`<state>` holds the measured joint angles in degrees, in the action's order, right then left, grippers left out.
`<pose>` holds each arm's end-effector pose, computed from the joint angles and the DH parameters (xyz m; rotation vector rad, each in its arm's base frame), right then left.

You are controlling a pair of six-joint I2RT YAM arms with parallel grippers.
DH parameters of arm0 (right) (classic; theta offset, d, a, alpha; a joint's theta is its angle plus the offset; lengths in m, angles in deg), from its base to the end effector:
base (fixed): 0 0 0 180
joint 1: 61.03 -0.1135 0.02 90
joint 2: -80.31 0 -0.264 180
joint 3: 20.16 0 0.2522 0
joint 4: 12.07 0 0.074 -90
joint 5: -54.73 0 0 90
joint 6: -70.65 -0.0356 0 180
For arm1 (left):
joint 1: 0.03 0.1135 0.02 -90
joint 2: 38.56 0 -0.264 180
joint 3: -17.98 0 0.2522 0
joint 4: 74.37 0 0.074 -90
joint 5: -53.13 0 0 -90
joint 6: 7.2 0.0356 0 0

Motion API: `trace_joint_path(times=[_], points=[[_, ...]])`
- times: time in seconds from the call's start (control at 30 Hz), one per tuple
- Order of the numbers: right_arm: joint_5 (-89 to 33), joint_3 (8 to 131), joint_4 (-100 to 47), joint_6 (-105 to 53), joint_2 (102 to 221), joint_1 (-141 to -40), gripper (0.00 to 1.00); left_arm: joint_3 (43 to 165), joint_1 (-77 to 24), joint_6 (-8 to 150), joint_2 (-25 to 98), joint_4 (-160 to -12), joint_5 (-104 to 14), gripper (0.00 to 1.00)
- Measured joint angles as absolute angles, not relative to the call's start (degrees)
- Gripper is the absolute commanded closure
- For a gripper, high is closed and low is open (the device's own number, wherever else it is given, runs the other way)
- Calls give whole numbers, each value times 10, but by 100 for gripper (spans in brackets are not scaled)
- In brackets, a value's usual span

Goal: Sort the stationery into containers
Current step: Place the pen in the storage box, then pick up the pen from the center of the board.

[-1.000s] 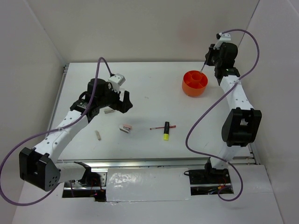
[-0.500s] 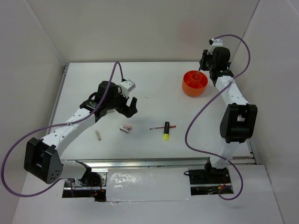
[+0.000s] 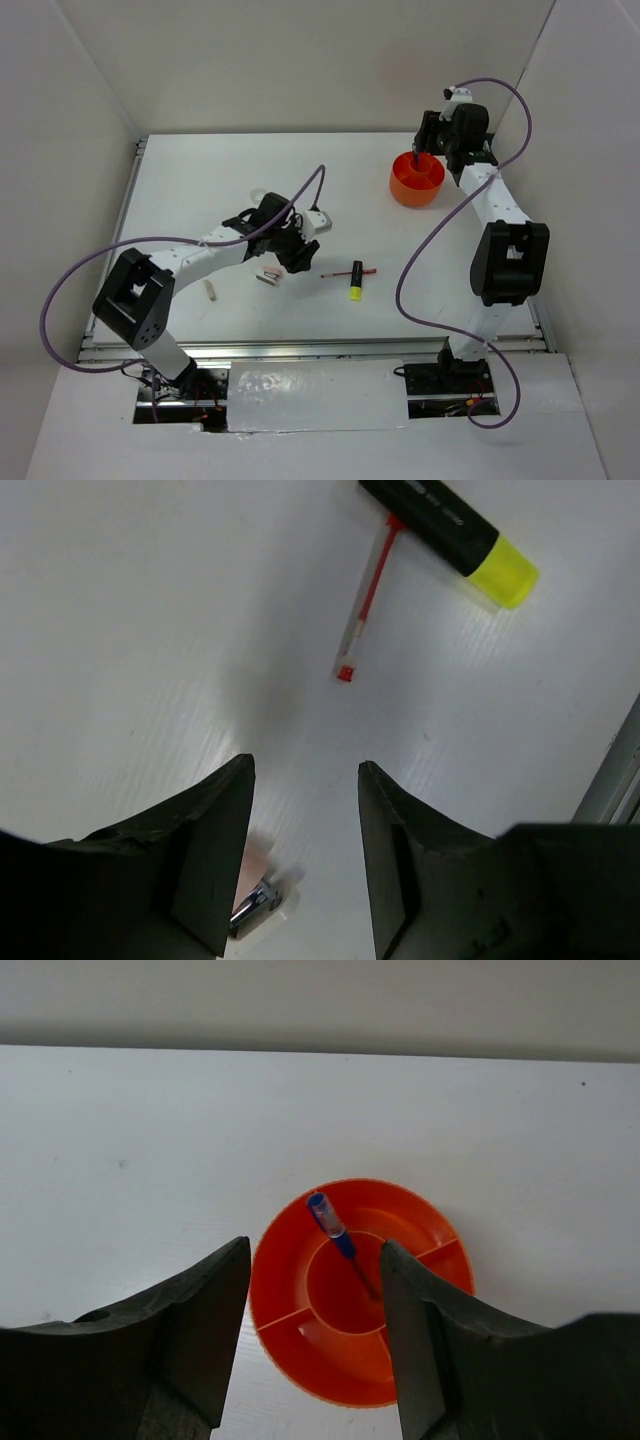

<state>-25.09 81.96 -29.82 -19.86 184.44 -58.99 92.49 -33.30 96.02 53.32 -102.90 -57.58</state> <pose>0.4391 -0.0093 0.3238 -0.0771 1.9114 0.1521 0.2807 -0.1993 0.2250 1.1008 2.1167 -0.5959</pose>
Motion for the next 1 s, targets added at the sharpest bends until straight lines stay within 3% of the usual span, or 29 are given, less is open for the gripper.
trace_joint_path(times=[0.57,0.77,0.97,1.0], points=[[-122,729,-339,-264,1633,-517,38,992,-420,997,671,-1001,-567,42],[-96,715,-366,-264,1631,-497,39,1009,-437,1009,701,-1001,-554,53],[-79,708,-377,-264,1629,-478,39,1050,-452,1010,738,-1016,-520,73],[-76,708,-378,-264,1628,-477,39,1061,-452,1009,746,-1020,-514,81]])
